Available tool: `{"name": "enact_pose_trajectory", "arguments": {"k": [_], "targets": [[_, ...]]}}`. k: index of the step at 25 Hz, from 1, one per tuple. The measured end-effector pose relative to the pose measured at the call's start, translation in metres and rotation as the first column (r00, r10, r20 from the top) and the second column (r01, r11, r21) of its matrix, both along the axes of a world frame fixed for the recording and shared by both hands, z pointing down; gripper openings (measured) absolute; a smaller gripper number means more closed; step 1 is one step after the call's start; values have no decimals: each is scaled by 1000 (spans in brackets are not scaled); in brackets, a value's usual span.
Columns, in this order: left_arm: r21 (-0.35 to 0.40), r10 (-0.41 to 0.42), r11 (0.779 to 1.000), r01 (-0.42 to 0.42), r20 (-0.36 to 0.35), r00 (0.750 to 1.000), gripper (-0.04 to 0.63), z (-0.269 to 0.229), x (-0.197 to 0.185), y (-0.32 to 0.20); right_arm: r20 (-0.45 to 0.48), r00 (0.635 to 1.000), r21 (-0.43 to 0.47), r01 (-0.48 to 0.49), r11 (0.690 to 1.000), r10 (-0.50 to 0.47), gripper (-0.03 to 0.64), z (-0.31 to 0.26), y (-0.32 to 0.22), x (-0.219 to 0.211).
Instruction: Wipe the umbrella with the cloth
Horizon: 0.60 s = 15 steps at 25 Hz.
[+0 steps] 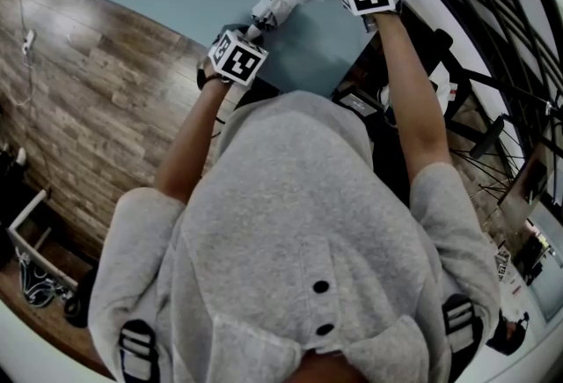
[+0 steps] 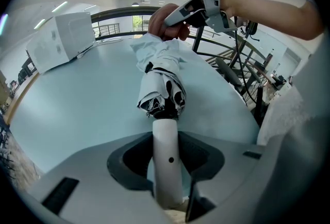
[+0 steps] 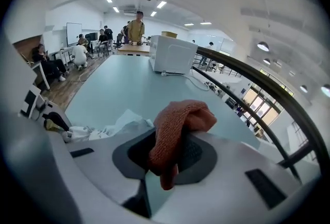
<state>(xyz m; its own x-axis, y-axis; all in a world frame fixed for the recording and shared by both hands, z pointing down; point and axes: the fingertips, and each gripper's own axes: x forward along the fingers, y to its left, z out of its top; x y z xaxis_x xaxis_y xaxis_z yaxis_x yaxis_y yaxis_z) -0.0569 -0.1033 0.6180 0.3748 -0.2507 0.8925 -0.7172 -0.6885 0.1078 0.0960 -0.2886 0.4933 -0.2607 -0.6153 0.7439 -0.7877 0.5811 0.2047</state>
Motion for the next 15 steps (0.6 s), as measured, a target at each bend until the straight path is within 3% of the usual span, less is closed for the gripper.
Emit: {"name": "enact_pose_trajectory", "arguments": {"k": [8, 15], "targets": [[12, -2, 1000, 2, 1, 1000, 156, 1, 0, -2, -60, 990, -19, 126, 992, -127, 80, 14, 23, -28], [13, -3, 1000, 3, 2, 1000, 156, 2, 1, -2, -66, 981, -50, 180, 982, -183, 80, 27, 40, -45]]}}
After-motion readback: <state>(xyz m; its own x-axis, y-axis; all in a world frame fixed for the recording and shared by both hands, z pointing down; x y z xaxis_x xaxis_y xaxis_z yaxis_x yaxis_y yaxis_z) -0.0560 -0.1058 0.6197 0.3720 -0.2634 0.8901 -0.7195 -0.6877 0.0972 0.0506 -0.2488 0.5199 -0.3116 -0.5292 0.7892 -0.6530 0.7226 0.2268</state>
